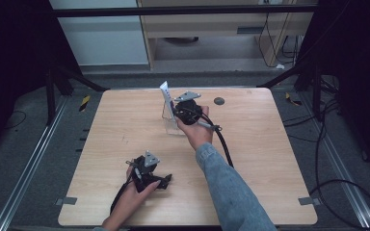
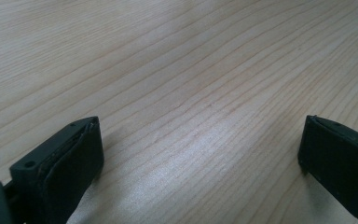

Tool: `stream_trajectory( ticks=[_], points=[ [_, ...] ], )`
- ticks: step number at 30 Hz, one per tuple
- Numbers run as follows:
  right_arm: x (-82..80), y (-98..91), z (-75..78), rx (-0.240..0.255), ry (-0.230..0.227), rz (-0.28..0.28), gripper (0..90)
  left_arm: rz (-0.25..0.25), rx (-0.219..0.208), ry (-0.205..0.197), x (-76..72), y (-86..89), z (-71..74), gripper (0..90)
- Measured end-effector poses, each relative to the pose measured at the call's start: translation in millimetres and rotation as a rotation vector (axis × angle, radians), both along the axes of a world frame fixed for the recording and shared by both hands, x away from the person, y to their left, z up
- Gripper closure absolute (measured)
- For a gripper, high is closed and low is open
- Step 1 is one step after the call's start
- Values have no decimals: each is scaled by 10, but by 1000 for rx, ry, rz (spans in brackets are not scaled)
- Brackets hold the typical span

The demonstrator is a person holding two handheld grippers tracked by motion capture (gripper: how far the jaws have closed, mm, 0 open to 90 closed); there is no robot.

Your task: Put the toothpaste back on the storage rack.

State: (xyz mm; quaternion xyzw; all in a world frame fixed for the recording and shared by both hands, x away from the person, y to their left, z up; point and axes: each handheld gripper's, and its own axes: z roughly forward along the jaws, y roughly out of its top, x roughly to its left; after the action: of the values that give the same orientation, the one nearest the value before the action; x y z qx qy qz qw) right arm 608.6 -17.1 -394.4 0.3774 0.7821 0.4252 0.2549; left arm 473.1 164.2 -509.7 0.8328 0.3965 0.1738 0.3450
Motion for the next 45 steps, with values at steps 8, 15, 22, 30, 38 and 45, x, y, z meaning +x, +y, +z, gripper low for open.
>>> stream_trajectory(
  ticks=[8, 15, 22, 30, 38, 45],
  points=[
    [-40, -35, 27, 9, 7, 16, 416, 0, 0, 0, 1, 0, 0, 0],
    [-102, -77, 88, 16, -1, 35, 245, -3, 2, -1, 2, 1, 0, 0],
    [-180, -88, 115, -66, 3, 20, 142, -1, 1, 0, 1, 0, 0, 0],
    [-272, -275, 121, -60, 6, 14, 112, -2, 3, 1, 1, 2, 1, 0],
    [-292, -545, 56, -77, 31, -18, 106, -2, 3, 0, 0, 1, 1, 0],
    [-317, -711, 3, -79, 69, -26, 143, -1, 3, 0, 0, 1, 1, 0]
  ],
)
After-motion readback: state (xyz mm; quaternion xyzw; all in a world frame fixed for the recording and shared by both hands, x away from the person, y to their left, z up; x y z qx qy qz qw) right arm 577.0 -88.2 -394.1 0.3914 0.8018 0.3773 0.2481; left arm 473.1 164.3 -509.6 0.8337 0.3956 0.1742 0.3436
